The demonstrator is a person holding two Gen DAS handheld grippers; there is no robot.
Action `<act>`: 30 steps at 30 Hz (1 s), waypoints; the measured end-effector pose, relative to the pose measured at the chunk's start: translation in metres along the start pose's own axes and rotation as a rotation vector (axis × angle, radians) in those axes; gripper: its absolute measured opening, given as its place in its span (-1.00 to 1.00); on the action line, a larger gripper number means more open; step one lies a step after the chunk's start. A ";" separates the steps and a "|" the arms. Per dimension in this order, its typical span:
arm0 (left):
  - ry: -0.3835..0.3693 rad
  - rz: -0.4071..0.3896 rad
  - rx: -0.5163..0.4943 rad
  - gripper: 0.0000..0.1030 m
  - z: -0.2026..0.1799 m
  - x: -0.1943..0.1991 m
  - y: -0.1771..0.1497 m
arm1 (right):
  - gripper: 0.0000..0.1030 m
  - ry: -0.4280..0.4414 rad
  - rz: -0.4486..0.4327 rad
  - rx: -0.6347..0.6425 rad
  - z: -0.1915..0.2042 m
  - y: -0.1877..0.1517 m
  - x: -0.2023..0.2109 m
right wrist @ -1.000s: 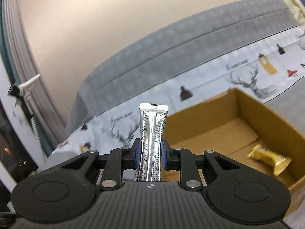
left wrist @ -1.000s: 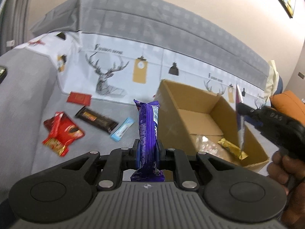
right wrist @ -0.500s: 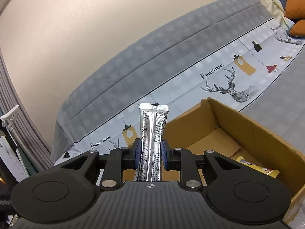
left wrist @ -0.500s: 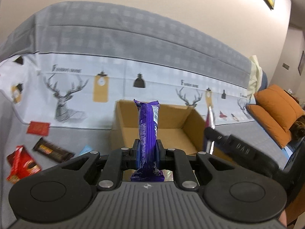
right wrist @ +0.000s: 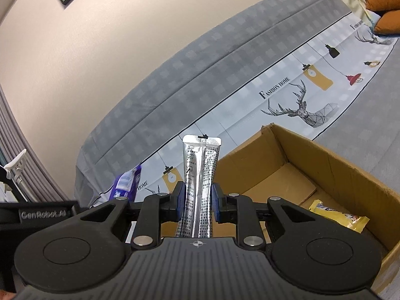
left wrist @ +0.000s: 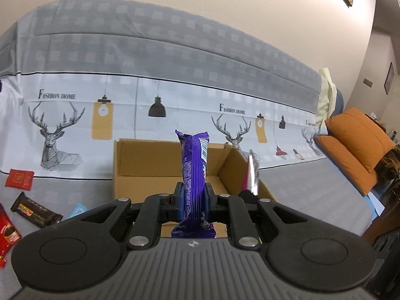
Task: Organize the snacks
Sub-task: 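Lower the purple bar and silver stick into the box and open both tools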
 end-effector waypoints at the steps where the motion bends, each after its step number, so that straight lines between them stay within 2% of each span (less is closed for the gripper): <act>1: -0.004 0.000 -0.003 -0.69 -0.002 -0.003 0.001 | -0.53 0.000 0.000 -0.001 0.000 0.000 0.000; 13: -0.030 -0.025 -0.054 -0.68 -0.024 -0.020 0.030 | -0.53 -0.020 -0.030 -0.019 -0.006 0.003 0.002; 14: -0.031 -0.030 -0.061 -0.57 -0.026 -0.020 0.032 | -0.52 -0.024 -0.031 -0.021 -0.007 0.003 0.002; 15: -0.035 -0.032 -0.066 -0.30 -0.027 -0.019 0.035 | -0.47 -0.031 -0.033 -0.026 -0.008 0.003 0.002; 17: -0.041 -0.044 -0.077 -0.09 -0.026 -0.013 0.038 | -0.36 -0.052 -0.029 -0.041 -0.011 0.003 0.001; 19: -0.034 -0.046 -0.092 -0.08 -0.023 -0.006 0.037 | -0.06 -0.054 -0.020 -0.059 -0.014 0.003 0.001; 20: -0.026 -0.046 -0.092 -0.08 -0.019 -0.002 0.035 | -0.02 -0.056 -0.022 -0.060 -0.015 0.003 0.001; 25: 0.012 -0.043 -0.085 -0.09 0.009 0.024 0.011 | 0.02 -0.048 -0.027 -0.034 -0.009 0.001 0.003; 30: 0.091 -0.027 -0.173 -0.19 0.052 0.062 -0.021 | 0.06 -0.032 -0.038 0.017 0.001 -0.003 0.006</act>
Point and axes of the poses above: each gripper's, at about its wrist camera, not at the fingertips, and x roughly against the way its jaws point, z to its left, y to its top, the point moved 8 cm from there along -x, roughly the way its jaws point, and after that the axes turned 14 degrees about -y, right-handed, at the moved point
